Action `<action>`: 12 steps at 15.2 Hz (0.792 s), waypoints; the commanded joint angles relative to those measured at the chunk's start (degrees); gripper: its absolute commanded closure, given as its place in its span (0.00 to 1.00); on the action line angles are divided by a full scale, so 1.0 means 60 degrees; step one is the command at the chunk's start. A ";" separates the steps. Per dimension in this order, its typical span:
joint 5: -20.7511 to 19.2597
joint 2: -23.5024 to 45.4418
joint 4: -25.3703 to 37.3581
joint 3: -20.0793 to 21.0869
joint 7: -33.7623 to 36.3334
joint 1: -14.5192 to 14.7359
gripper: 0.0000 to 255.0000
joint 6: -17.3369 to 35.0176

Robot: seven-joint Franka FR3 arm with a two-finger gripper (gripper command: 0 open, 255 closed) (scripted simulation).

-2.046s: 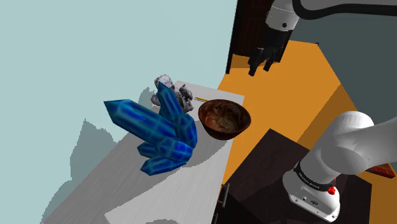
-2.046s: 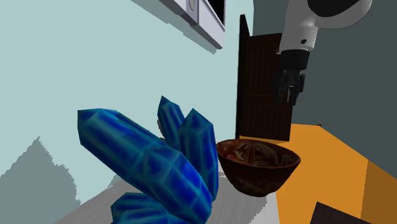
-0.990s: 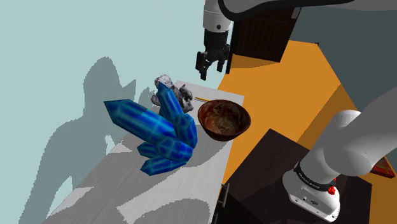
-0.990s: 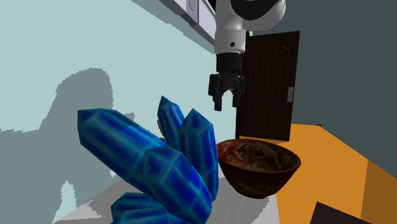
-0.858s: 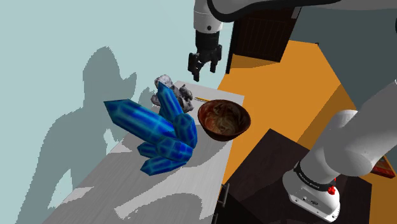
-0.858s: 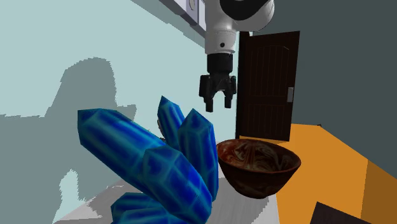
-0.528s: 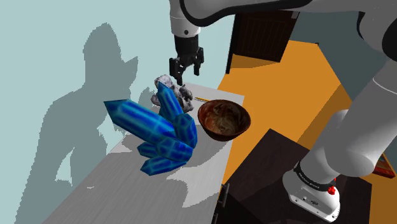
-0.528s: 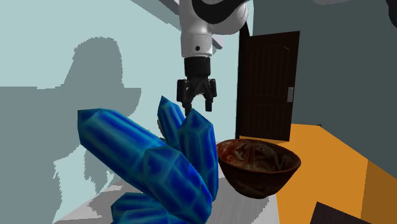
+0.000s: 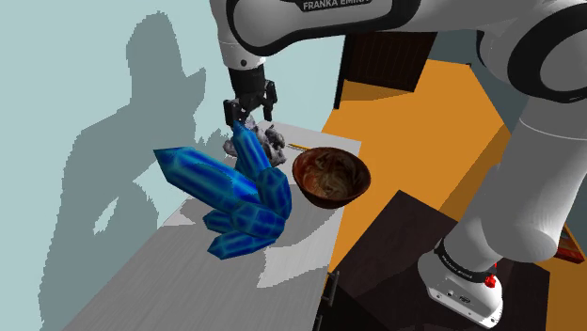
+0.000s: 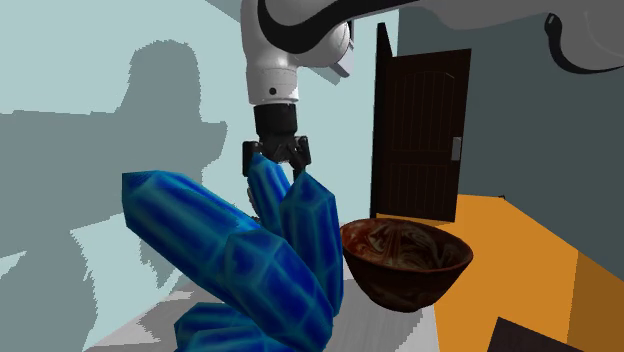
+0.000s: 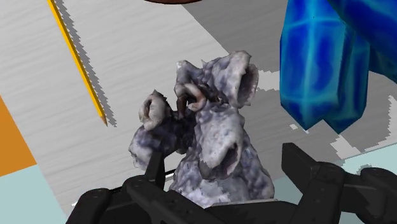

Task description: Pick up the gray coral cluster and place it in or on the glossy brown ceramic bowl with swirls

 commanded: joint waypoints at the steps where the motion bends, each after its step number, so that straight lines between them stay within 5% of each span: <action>1: 0.0001 -0.0023 -0.0311 -0.0007 0.0004 -0.0015 0.00 0.0292; 11: 0.0003 -0.0049 -0.0674 -0.0017 0.0007 -0.0036 0.00 0.0629; 12: 0.0003 -0.0049 -0.0674 -0.0017 0.0007 -0.0036 1.00 0.0629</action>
